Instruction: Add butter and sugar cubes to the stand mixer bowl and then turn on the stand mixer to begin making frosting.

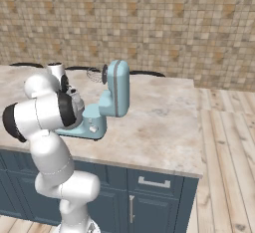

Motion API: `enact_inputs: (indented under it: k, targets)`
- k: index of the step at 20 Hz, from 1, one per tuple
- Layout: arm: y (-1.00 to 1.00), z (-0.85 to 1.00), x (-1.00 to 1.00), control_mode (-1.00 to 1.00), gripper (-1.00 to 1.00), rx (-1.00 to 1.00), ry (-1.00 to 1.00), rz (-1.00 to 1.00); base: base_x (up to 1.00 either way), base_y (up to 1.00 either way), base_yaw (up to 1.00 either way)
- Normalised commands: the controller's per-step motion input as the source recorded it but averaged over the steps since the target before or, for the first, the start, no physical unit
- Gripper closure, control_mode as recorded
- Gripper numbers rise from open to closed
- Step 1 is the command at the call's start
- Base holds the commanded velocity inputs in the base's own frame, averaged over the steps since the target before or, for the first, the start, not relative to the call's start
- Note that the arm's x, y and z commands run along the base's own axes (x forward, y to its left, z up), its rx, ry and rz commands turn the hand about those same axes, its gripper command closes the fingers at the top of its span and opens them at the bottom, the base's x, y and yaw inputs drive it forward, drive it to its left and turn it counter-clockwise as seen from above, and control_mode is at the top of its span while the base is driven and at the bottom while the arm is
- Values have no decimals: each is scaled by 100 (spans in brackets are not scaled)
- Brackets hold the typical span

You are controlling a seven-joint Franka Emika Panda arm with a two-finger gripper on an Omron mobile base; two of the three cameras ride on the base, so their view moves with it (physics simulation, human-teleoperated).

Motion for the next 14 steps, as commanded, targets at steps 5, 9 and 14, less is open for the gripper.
enact_inputs:
  k: [5, 9, 14]
  targets:
    - [5, 36, -3, -100, -100, 0, -1, 0, 0, 0, 0]
    - [27, 96, -28, -100, -100, 1, -7, -1, 0, 0, 0]
    - [27, 94, -65, -100, -100, 1, -7, -12, 0, 0, 0]
